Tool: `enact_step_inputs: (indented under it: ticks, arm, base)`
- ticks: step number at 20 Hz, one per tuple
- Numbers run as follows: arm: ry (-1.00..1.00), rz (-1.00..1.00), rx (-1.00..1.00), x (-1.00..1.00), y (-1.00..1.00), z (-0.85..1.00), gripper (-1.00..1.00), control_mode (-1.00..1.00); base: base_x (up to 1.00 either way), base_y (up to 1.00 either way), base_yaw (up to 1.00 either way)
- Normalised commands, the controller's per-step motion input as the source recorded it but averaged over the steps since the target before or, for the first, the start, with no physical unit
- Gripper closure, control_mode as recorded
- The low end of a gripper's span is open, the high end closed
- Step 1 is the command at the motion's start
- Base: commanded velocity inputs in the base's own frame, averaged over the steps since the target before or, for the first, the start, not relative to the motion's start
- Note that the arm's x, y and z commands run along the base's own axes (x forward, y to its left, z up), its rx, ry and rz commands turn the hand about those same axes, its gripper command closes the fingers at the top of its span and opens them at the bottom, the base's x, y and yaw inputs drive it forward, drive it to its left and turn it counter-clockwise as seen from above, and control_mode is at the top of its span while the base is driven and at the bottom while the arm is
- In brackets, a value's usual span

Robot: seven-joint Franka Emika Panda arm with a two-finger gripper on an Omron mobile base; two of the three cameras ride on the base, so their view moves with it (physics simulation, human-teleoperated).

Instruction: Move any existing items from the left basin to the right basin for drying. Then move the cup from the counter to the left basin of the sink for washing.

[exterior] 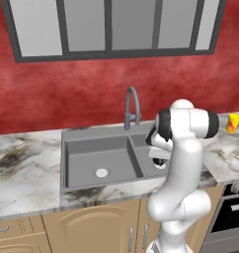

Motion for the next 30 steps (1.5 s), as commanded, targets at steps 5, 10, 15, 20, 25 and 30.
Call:
enact_step_inputs:
  ticks: [5,10,15,20,25,30]
  arm:
    - [0.0,0.01,0.0,0.23,0.0,-0.27,1.0,-1.0]
    - [0.0,0.01,0.0,0.14,0.0,-0.25,1.0,-1.0]
    - [0.0,0.01,0.0,0.0,0.0,-0.18,1.0,-1.0]
    - [0.0,0.0,0.0,0.0,0.0,-0.09,-1.0,-1.0]
    - [0.0,0.0,0.01,0.0,0.0,0.02,-1.0,-1.0]
    - [0.0,0.0,0.0,0.0,0.0,0.16,-1.0,-1.0]
  base:
    - [0.0,0.0,0.0]
    - [0.0,0.0,0.0]
    - [0.0,0.0,0.0]
    - [0.0,0.0,0.0]
    - [0.0,0.0,0.0]
    - [0.0,0.0,0.0]
